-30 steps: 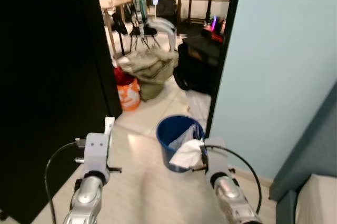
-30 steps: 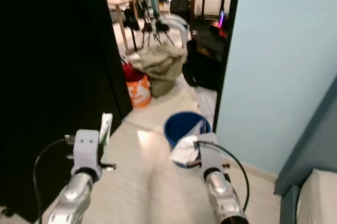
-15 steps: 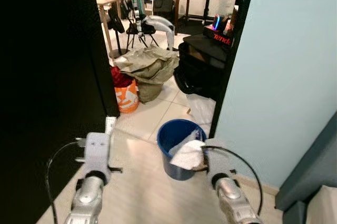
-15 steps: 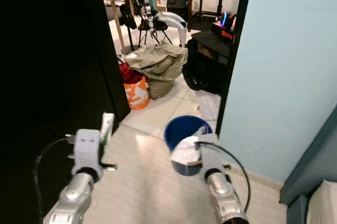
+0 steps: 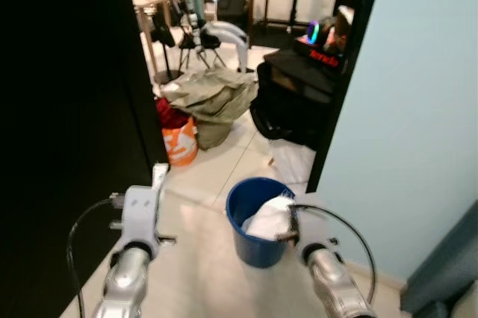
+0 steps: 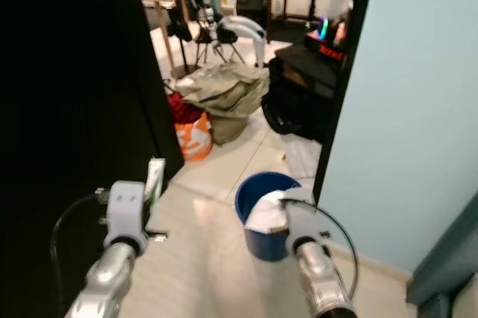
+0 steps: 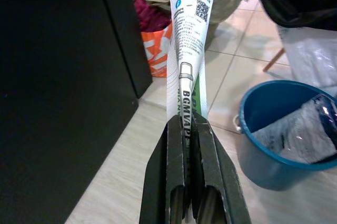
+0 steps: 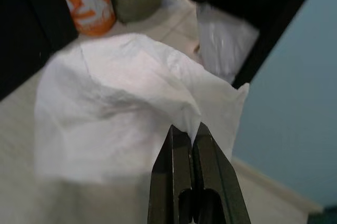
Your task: Clean up the room
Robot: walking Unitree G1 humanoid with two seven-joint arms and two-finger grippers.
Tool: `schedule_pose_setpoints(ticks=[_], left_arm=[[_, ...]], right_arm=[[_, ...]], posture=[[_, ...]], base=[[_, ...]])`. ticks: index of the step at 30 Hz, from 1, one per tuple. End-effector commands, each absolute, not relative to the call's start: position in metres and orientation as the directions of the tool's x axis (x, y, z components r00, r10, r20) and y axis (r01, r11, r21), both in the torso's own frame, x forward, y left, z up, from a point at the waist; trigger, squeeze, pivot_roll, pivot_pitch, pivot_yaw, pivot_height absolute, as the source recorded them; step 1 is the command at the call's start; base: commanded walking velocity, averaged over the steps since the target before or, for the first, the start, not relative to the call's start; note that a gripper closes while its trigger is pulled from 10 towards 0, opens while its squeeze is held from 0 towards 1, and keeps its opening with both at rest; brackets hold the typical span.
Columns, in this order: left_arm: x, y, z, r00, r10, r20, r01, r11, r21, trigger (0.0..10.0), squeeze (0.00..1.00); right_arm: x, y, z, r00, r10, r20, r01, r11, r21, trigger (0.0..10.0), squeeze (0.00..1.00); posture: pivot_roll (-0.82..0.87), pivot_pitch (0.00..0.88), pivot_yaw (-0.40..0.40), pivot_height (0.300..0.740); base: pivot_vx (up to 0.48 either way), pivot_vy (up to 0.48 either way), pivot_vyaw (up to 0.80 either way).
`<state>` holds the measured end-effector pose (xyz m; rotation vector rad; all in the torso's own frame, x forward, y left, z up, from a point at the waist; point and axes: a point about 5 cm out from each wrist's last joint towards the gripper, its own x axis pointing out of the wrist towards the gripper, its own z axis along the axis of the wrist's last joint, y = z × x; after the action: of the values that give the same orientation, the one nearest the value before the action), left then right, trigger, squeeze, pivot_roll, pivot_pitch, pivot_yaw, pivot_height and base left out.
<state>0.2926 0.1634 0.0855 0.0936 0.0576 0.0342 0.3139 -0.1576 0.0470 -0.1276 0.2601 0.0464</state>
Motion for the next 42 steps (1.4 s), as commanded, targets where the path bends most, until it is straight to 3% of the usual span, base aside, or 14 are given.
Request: schedule_pose_setpoints(ticks=[1,14,21,42], left_arm=[[0.2901,0.1698,0.0800,0.995,0.056,-0.078,-0.048,0.994,0.098,10.0,0.00],[0.2877,0.1668,0.0787,0.995,0.054,-0.084,-0.045,0.993,0.107,10.0,0.00],[0.2890,0.1683,0.0787,0.994,0.065,-0.084,-0.056,0.992,0.109,10.0,0.00],[0.2896,0.1686,0.0806,0.995,0.061,-0.078,-0.053,0.994,0.098,10.0,0.00]], right_arm=[[0.3114,-0.1506,0.0430,0.961,0.044,-0.274,-0.074,0.992,-0.098,10.0,0.00],[0.3112,-0.1508,0.0435,0.959,0.055,-0.278,-0.078,0.994,-0.075,10.0,0.00],[0.3121,-0.1508,0.0448,0.959,0.058,-0.277,-0.085,0.993,-0.085,10.0,0.00],[0.3109,-0.1512,0.0437,0.960,0.048,-0.276,-0.077,0.992,-0.097,10.0,0.00]], posture=[[0.03,0.038,-0.022,0.694],[0.03,0.031,-0.026,0.694],[0.03,0.039,-0.027,0.724],[0.03,0.047,-0.027,0.724]], base=[[0.000,0.000,0.00],[0.000,0.000,0.00],[0.000,0.000,0.00],[0.055,0.000,0.00]])
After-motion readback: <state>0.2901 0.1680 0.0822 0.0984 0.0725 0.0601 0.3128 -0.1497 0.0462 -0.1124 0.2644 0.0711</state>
